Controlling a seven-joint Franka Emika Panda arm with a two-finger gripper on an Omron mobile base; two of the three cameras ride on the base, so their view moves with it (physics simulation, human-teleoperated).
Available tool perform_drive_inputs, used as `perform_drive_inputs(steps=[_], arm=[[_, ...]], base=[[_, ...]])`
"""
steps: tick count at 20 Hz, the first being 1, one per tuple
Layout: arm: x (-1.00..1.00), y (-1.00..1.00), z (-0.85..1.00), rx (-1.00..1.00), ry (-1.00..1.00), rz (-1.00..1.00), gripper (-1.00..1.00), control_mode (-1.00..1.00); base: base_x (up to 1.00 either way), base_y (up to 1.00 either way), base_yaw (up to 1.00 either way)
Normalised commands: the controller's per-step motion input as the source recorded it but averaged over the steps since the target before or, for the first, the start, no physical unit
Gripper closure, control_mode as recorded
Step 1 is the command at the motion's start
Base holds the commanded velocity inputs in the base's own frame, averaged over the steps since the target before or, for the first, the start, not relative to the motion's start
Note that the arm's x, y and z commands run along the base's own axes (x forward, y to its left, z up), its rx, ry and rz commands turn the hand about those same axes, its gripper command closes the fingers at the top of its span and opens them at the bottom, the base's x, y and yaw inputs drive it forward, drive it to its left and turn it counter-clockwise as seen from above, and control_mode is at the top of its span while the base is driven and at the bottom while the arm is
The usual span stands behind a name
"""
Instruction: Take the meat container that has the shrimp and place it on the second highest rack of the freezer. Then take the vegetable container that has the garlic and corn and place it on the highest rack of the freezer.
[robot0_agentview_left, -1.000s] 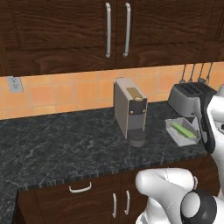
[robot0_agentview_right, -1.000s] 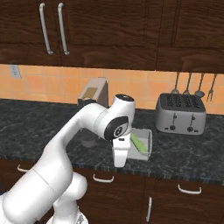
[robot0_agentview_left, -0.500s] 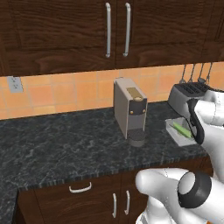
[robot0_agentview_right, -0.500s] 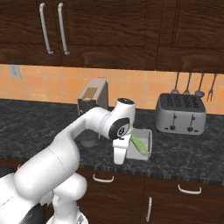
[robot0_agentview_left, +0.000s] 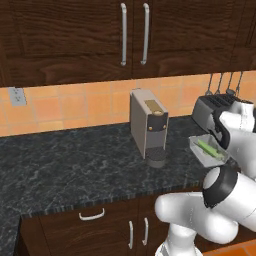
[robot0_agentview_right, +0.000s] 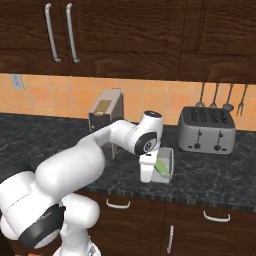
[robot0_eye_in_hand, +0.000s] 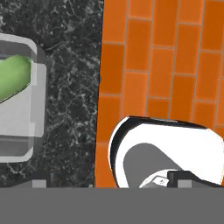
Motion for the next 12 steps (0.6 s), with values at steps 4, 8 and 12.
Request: perform_drive_inputs(steps=[4,8,12], arm=[[0.41,-0.17,-0.22,0.00,0.00,0.00,-1.00,-1.00],[0.38,-0.17,-0.10,0.00,0.00,0.00,-1.00,-1.00],[0.44,-0.12,-0.19,0.00,0.00,0.00,-1.00,-1.00]], base=[[0.00,0.00,0.00],[0.00,0.00,0.00],[0.00,0.00,0.00]])
